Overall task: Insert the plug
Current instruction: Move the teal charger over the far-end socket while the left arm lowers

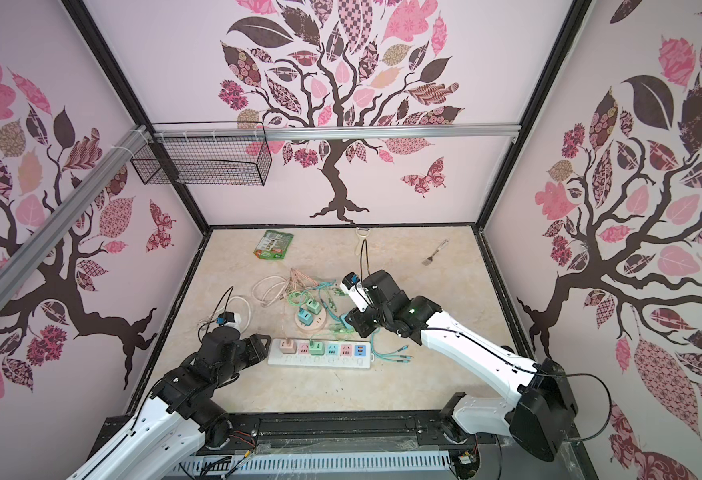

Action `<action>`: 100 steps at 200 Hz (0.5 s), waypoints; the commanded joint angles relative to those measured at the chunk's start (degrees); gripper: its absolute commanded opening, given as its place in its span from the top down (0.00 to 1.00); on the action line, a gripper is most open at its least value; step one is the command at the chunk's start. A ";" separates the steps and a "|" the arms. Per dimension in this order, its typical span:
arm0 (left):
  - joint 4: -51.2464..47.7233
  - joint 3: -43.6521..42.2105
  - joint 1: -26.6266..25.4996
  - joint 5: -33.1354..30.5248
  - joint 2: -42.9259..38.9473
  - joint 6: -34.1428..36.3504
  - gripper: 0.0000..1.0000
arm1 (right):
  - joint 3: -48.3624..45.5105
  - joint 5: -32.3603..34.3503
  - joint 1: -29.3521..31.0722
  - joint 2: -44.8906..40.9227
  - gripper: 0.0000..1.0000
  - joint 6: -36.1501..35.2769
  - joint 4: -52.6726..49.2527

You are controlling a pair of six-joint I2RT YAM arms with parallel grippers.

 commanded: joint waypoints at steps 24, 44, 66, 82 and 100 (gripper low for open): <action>5.26 -3.26 0.36 0.72 2.88 -0.64 0.46 | -3.01 1.00 0.52 -1.02 0.81 -1.56 -2.94; 7.74 -4.77 0.44 1.02 4.12 -1.07 0.46 | -3.66 2.66 0.93 -1.39 0.82 -1.28 -3.88; 10.30 -5.84 0.72 1.47 5.70 -1.44 0.46 | -4.54 3.69 1.47 -2.43 0.82 -0.70 -3.72; 11.85 -6.38 0.81 2.02 7.27 -1.37 0.46 | -5.08 5.16 1.49 -3.33 0.82 -0.17 -3.66; 13.44 -6.80 0.84 2.98 9.31 -1.26 0.47 | -5.55 5.19 1.50 -3.92 0.82 -0.27 -4.04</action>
